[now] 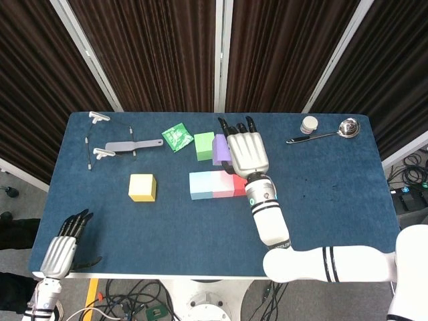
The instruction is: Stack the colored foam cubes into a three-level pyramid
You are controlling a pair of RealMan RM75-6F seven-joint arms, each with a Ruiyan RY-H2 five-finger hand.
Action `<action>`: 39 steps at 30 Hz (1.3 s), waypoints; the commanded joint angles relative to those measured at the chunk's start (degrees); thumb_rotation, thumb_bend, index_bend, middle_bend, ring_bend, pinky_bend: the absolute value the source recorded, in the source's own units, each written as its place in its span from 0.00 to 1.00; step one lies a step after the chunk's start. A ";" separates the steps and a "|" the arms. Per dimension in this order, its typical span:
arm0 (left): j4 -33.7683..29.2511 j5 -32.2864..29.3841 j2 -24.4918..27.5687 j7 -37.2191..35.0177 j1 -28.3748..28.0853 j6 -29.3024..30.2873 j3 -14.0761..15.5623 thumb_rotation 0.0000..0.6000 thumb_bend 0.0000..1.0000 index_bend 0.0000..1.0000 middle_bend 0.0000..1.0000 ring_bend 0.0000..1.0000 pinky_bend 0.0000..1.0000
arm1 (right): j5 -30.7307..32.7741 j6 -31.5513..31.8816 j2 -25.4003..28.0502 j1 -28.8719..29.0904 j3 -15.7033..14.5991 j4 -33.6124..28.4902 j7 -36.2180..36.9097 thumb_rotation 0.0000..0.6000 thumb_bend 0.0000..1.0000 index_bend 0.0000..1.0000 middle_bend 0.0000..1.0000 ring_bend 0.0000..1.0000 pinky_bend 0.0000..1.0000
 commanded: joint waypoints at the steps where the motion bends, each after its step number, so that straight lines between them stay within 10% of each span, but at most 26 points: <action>1: -0.08 0.07 0.06 -0.17 0.11 0.15 0.09 1.00 0.01 0.05 0.01 0.00 0.00 | 1.63 3.84 0.31 0.33 -1.52 -2.96 -2.06 1.00 0.25 0.00 0.73 0.17 0.00; 16: 0.55 -0.33 -0.43 -0.71 -0.04 -0.63 0.10 1.00 0.01 0.05 0.01 0.00 0.00 | 3.89 1.30 0.25 -2.26 -8.33 -1.74 -0.55 1.00 0.25 0.00 0.73 0.17 0.00; 39: 1.39 -1.16 -0.67 -1.52 -0.13 -1.28 -0.22 1.00 0.01 0.05 0.01 0.00 0.00 | 0.25 -11.17 3.24 -2.67 -10.57 3.89 7.47 1.00 0.25 0.00 0.71 0.17 0.00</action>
